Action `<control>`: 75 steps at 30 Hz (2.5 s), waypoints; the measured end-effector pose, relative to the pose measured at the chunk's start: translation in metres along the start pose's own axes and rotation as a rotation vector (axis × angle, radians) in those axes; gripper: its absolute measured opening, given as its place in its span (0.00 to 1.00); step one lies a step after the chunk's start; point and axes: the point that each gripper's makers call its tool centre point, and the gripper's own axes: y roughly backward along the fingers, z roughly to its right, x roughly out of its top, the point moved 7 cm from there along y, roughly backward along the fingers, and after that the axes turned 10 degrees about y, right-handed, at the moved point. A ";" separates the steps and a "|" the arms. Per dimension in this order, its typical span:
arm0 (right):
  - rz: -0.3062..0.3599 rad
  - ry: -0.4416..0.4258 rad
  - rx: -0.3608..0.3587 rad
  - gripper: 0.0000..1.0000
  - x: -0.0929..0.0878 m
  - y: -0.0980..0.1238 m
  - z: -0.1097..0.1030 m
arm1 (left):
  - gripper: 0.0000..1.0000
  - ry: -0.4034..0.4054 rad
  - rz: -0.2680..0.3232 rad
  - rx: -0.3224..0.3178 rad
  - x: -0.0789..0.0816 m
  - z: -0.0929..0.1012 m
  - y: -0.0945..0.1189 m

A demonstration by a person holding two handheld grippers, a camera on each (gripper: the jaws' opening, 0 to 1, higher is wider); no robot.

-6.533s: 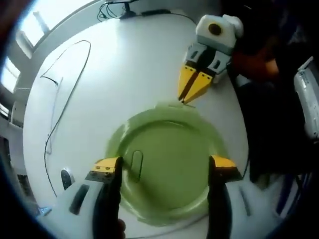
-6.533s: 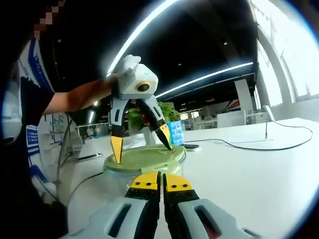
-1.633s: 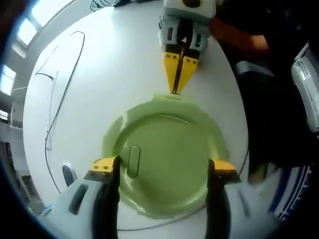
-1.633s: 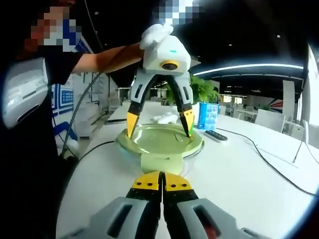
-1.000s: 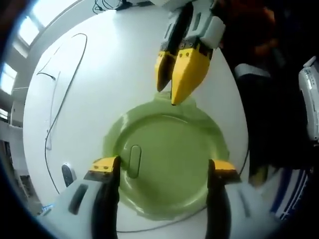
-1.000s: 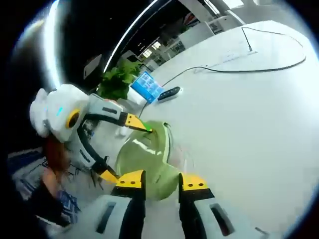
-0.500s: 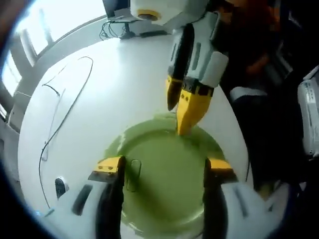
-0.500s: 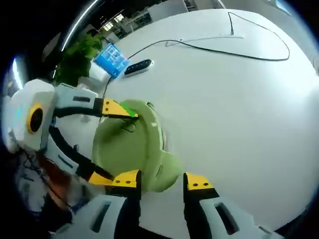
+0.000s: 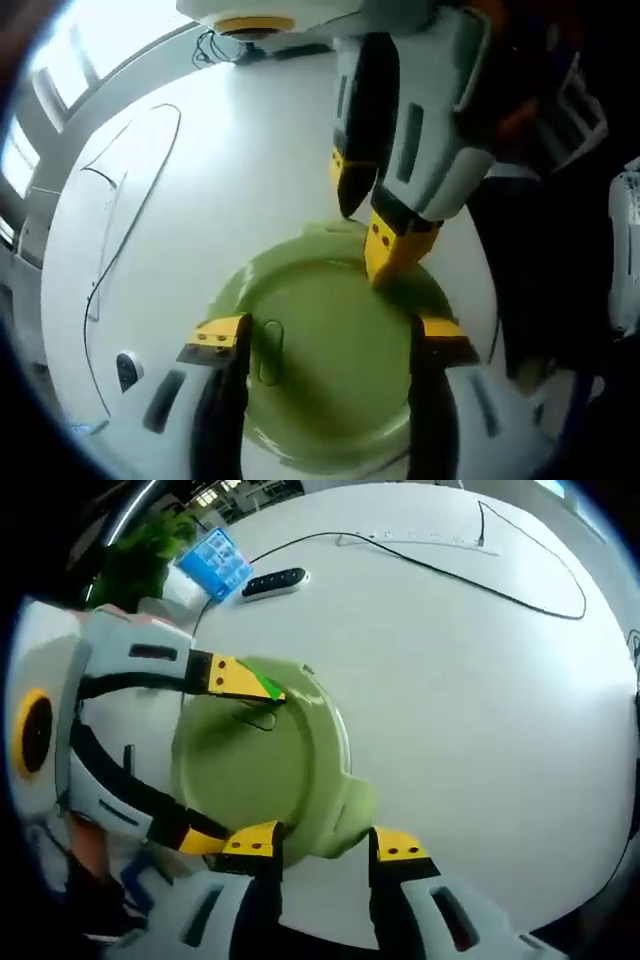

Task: Pick up the tomato from the tabletop place it into the food storage container close the lid and lock the latches

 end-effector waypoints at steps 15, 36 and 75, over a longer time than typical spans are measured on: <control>0.038 -0.091 0.053 0.30 0.007 -0.011 0.007 | 0.50 0.008 -0.002 0.004 0.001 0.002 -0.001; 0.322 -0.209 0.224 0.13 0.002 -0.020 0.014 | 0.43 0.002 0.033 0.000 0.003 0.004 -0.003; 0.837 -0.391 0.624 0.08 -0.032 -0.020 0.053 | 0.36 0.053 0.584 0.126 -0.021 -0.002 0.001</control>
